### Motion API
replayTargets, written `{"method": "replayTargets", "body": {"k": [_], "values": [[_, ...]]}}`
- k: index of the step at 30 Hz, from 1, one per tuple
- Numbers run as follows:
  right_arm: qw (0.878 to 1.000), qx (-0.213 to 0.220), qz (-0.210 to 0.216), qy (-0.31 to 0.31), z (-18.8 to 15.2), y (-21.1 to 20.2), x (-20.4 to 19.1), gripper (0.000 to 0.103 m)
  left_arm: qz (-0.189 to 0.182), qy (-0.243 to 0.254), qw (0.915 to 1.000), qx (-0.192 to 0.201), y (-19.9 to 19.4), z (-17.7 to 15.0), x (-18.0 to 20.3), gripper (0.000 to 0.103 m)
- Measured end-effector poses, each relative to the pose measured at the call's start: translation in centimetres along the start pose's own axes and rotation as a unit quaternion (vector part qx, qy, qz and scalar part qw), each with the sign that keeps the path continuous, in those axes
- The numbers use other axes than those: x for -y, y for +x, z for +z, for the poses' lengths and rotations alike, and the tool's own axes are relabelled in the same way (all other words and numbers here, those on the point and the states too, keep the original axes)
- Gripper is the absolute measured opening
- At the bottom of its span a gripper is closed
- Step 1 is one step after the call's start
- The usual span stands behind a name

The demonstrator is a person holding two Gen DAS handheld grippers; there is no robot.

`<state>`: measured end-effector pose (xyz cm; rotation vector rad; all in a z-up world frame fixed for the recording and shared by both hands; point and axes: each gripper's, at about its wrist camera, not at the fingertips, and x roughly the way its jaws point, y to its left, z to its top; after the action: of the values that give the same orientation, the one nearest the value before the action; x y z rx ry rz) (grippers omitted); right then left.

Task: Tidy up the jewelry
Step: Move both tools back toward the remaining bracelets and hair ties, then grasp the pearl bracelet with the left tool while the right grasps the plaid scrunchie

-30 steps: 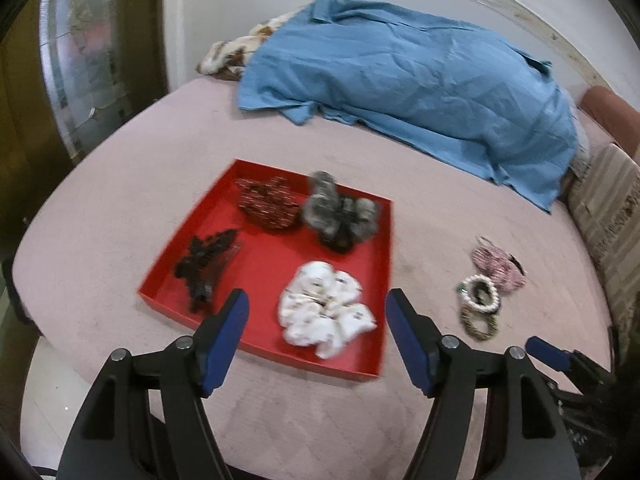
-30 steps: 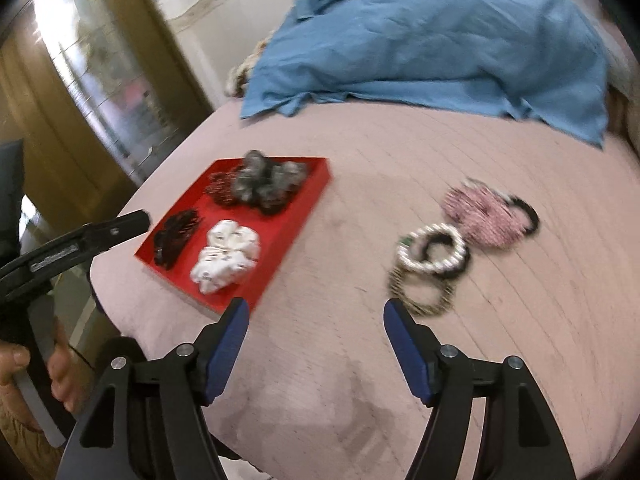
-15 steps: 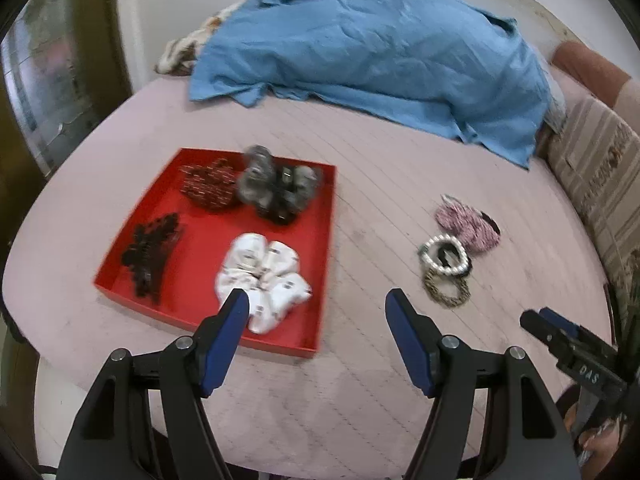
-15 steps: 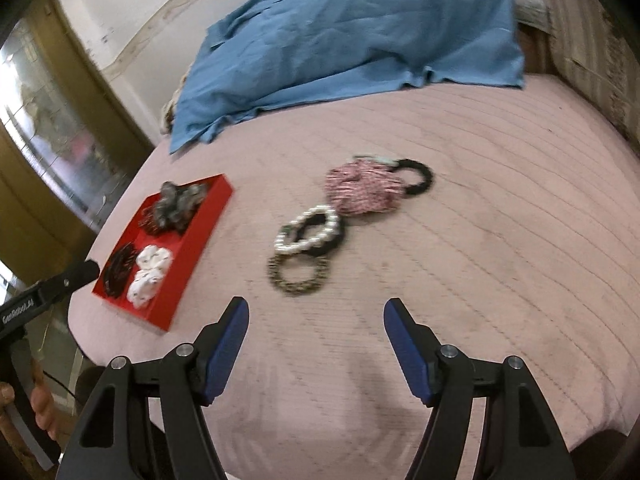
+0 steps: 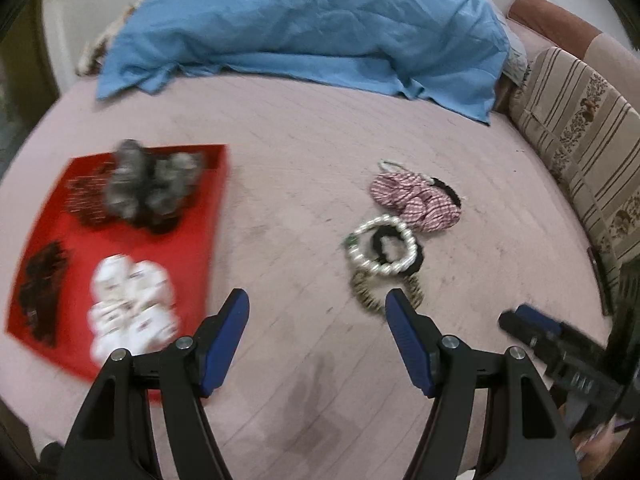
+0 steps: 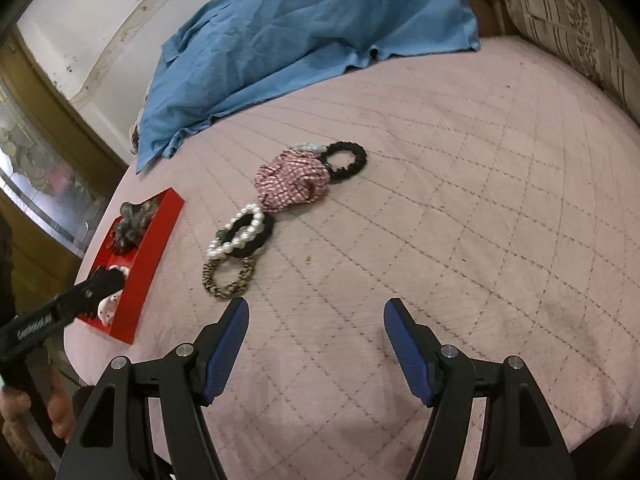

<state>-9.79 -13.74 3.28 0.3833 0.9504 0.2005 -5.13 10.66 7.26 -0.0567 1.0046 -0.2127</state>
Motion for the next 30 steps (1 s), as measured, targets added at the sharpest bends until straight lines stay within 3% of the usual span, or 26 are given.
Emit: {"method": "replayTargets", "body": {"k": [4, 7, 9, 12, 18, 20, 21, 24, 25, 27, 30], "values": [[1.0, -0.005, -0.001, 0.004, 0.0, 0.7, 0.5, 0.075, -0.023, 0.001, 0.9996, -0.014, 3.4, 2.0, 1.0, 0.068], [1.0, -0.007, 0.001, 0.003, 0.1, 1.1, 0.7, 0.075, -0.022, 0.005, 0.9993, -0.03, 6.1, 3.3, 1.5, 0.056], [1.0, -0.005, 0.002, 0.001, 0.3, 1.1, 0.8, 0.075, -0.015, 0.005, 0.9988, -0.045, 7.8, 3.8, 1.4, 0.04], [1.0, -0.003, -0.001, -0.004, 0.4, 1.2, 0.7, 0.075, -0.016, 0.009, 0.998, -0.06, 9.5, 3.9, 1.2, 0.039], [1.0, -0.01, 0.0, 0.002, 0.5, 2.1, 1.0, 0.075, -0.018, 0.029, 0.9981, -0.051, 10.1, 3.9, 1.7, 0.039], [1.0, -0.009, -0.004, -0.002, 0.5, 2.3, 0.8, 0.075, -0.003, 0.05, 0.9975, -0.05, 10.4, 3.9, 2.4, 0.039], [1.0, -0.008, -0.005, -0.005, 0.5, 2.3, 0.7, 0.075, 0.012, 0.067, 0.9964, -0.049, 10.5, 3.9, 2.8, 0.034], [1.0, -0.011, -0.006, -0.009, 0.7, 2.4, 0.5, 0.075, 0.087, 0.125, 0.9877, -0.033, 10.8, 4.0, 4.1, 0.025], [1.0, -0.012, -0.007, -0.01, 0.8, 2.4, 0.5, 0.075, 0.108, 0.124, 0.9859, -0.028, 10.7, 4.1, 3.7, 0.023], [1.0, -0.011, -0.01, -0.012, 1.1, 2.4, 0.5, 0.075, 0.115, 0.101, 0.9877, -0.032, 10.6, 4.3, 2.2, 0.019], [1.0, -0.008, -0.012, -0.021, 2.3, 2.5, 0.3, 0.075, 0.075, 0.044, 0.9956, -0.037, 9.8, 4.6, -1.0, 0.019]]}}
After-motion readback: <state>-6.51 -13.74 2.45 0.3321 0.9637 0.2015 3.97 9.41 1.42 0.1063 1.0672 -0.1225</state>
